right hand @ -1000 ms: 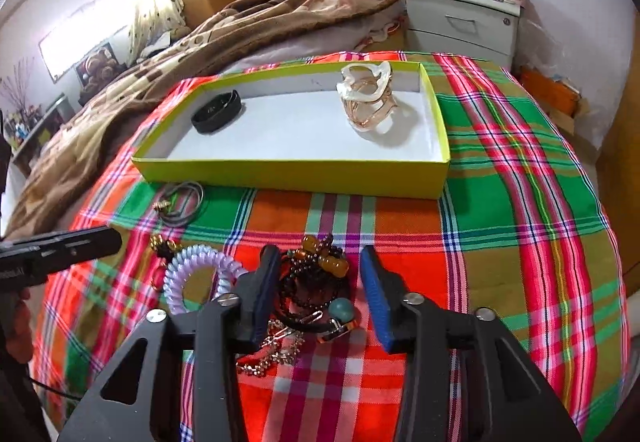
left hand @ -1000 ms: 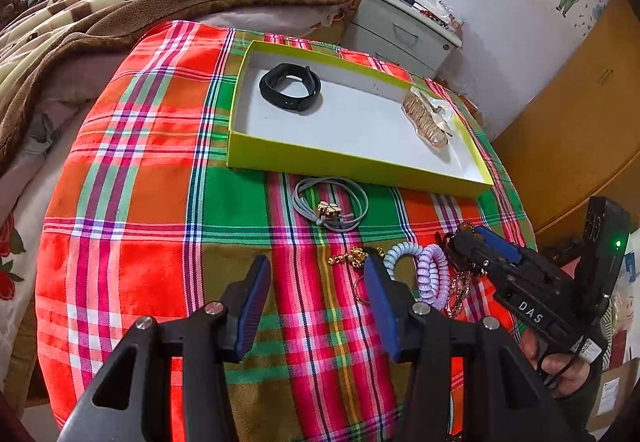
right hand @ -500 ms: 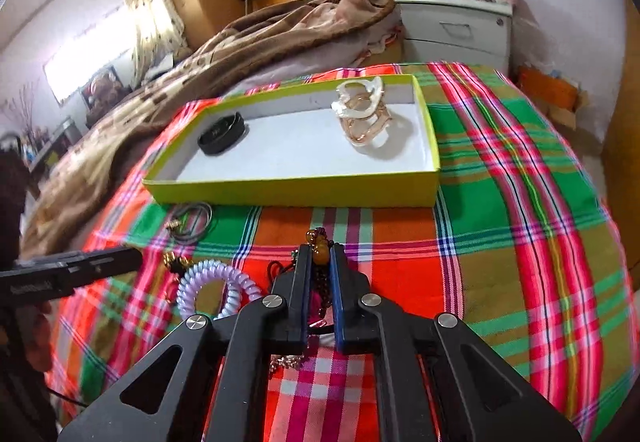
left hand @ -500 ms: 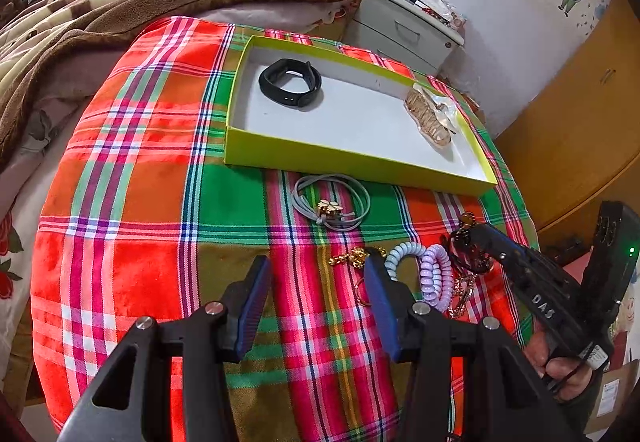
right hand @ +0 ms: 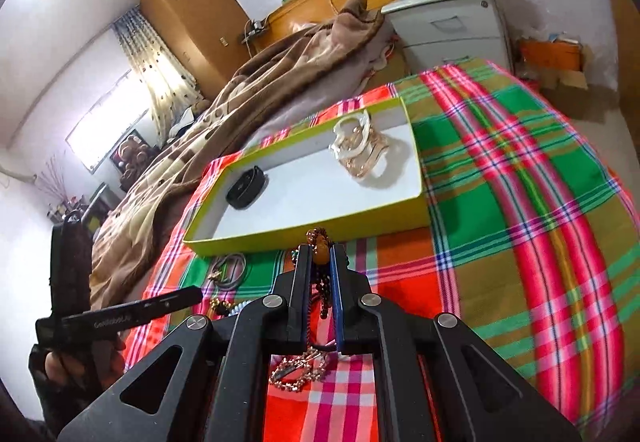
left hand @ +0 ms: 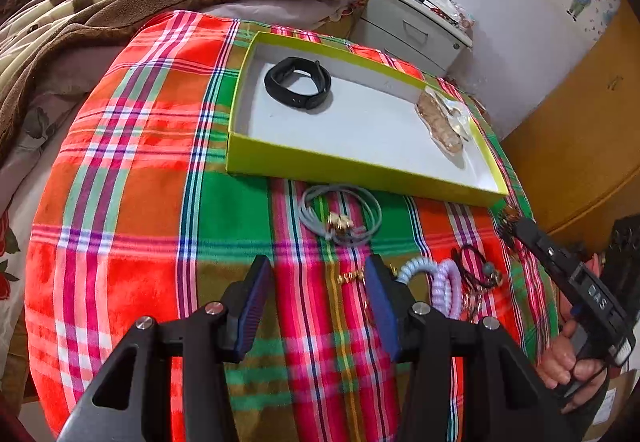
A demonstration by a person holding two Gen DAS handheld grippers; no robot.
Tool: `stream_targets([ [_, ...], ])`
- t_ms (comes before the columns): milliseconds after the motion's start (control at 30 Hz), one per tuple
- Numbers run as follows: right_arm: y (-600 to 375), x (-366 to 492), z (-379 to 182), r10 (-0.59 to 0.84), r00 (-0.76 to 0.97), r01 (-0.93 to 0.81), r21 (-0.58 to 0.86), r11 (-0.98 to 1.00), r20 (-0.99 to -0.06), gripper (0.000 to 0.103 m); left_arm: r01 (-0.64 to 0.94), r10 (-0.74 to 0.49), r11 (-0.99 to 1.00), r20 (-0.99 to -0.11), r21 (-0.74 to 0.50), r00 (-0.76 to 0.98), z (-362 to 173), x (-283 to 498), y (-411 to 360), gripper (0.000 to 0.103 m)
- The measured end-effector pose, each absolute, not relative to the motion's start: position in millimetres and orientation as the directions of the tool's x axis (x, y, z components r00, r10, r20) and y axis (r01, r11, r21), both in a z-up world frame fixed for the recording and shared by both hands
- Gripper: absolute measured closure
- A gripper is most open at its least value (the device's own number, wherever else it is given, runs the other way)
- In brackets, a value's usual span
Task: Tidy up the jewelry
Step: 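Grasp the brown beaded hair tie with the right tool, then grasp the grey cords with white flower clip using the left tool while the right holds the beads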
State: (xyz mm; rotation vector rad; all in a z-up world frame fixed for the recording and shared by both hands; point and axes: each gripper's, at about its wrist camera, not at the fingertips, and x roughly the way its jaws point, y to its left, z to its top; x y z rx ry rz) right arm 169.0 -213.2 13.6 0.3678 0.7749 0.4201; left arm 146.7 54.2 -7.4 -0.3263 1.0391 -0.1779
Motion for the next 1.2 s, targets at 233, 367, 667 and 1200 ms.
stream_targets([
  [233, -213, 170, 15, 0.469, 0.651, -0.226, 0.438, 0.870, -0.597, 0.094, -0.036, -0.268, 0.943, -0.821, -0.330, 0.505, -9, 167, 49, 0.053],
  [367, -213, 171, 15, 0.454, 0.658, -0.230, 0.414, 0.881, -0.601, 0.094, -0.044, -0.210, 0.962, -0.835, -0.268, 0.508, -10, 171, 38, 0.054],
  [667, -212, 172, 15, 0.455, 0.666, -0.236, 0.411, 0.880, -0.591, 0.094, 0.000, -0.057, 0.998, -0.850, -0.067, 0.523, -14, 169, 13, 0.054],
  [1200, -211, 168, 20, 0.435, 0.684, -0.232, 0.392, 0.890, -0.586, 0.094, -0.020, -0.090, 0.993, -0.835, -0.120, 0.543, -14, 163, 27, 0.084],
])
